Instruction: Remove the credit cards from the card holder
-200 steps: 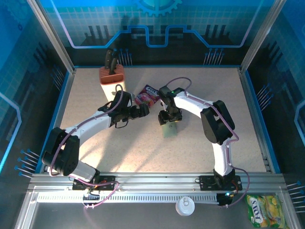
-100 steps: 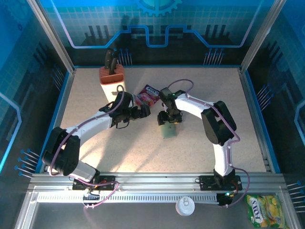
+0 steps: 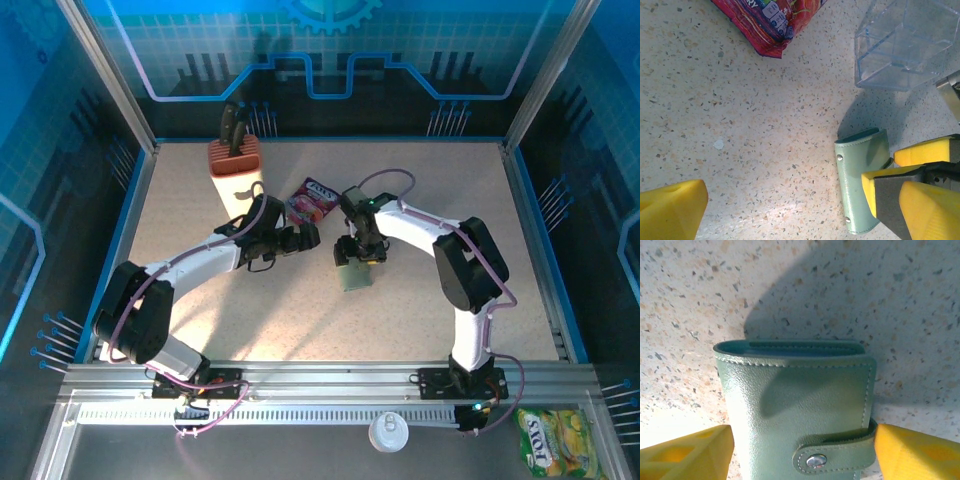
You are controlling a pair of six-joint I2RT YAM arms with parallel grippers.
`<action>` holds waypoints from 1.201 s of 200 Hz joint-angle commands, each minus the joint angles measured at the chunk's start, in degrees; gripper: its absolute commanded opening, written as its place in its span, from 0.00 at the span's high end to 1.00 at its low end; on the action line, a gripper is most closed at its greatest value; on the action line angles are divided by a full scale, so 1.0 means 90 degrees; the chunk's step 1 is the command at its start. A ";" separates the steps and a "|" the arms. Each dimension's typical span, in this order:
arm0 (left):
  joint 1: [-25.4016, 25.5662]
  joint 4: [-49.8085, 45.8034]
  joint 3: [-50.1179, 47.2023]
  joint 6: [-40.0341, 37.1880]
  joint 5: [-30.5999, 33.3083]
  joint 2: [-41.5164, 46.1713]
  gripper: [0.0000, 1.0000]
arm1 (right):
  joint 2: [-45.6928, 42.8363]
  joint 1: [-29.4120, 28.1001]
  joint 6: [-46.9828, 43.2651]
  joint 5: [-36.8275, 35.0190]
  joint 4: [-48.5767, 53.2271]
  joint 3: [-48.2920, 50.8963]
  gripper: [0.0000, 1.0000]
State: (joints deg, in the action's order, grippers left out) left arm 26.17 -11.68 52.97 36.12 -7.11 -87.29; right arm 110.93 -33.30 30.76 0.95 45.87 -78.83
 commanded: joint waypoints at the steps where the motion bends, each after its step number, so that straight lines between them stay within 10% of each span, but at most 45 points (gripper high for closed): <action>1: 0.0070 -0.0003 0.0073 0.0088 0.0054 -0.0065 0.01 | -0.0204 0.0031 0.0192 0.0236 -0.0028 0.0161 0.23; 112: 0.0116 0.0028 0.0456 0.0381 -0.0691 -0.0640 0.04 | -0.1091 -0.0050 0.0592 0.0131 -0.0297 0.0657 0.25; 240: 0.0433 0.1970 -0.0051 0.1571 -0.1817 -0.1436 0.74 | -0.1149 -0.0093 0.0910 0.0345 -0.0562 0.1062 0.59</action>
State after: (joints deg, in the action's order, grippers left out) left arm 29.95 3.31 53.95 49.17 -22.41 -100.57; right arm 99.09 -33.41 38.15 3.53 40.80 -69.04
